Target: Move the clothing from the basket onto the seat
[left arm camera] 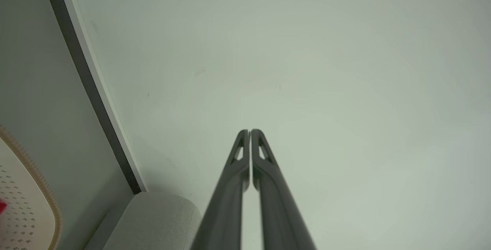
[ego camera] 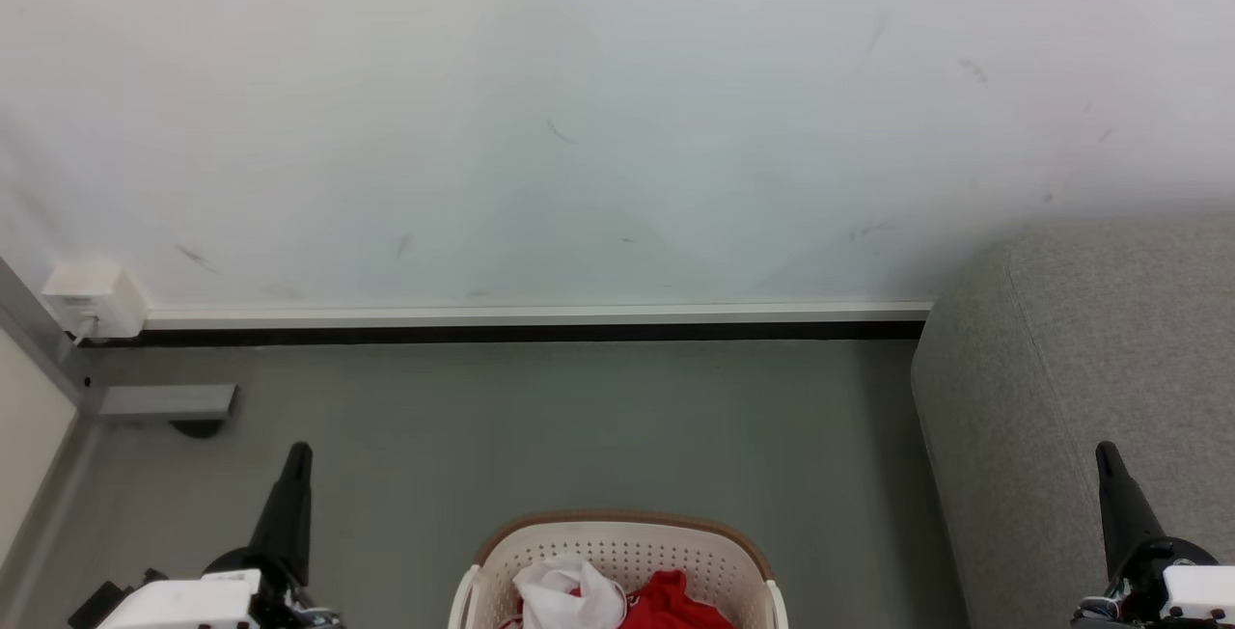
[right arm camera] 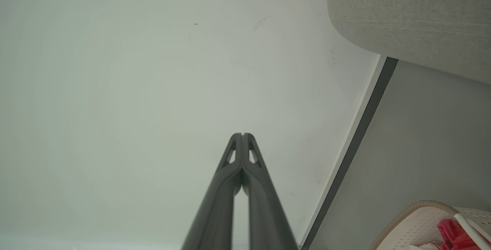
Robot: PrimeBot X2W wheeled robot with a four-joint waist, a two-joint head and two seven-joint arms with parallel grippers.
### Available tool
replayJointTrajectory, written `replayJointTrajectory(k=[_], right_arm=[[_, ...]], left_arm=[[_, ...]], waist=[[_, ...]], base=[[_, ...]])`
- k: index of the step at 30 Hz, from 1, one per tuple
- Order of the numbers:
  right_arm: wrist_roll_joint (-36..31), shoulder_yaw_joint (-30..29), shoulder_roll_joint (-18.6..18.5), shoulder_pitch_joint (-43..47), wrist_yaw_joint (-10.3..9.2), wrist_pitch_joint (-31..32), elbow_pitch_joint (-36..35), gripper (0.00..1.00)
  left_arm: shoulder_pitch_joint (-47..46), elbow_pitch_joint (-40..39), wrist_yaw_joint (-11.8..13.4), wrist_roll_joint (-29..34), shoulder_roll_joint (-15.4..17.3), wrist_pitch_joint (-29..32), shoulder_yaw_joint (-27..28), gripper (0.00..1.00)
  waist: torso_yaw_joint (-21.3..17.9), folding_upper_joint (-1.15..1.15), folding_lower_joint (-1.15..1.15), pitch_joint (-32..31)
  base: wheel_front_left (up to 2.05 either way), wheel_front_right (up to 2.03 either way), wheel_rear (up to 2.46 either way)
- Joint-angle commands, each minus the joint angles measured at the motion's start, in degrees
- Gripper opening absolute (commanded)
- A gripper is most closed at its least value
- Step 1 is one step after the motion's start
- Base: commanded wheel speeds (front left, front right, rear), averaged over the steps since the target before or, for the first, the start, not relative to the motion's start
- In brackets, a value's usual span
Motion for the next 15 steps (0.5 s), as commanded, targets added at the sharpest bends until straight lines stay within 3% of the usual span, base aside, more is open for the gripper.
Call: replayJointTrajectory(k=[1,15], right_arm=[[0.1,-0.2,-0.2,-0.3,-0.13,0.2,-0.3,0.0],[0.1,-0.2,-0.2,-0.3,-0.13,0.2,-0.3,0.0]], left_arm=[[-0.4,-0.1,-0.1,-0.7,0.1,0.3,0.1,0.0],[-0.4,-0.1,-0.1,-0.7,0.1,0.3,0.1,0.0]], waist=[[0.0,0.0,0.0,0.0],[0.0,0.0,0.0,0.0]], base=[[0.0,0.0,0.0],[0.0,0.0,0.0]])
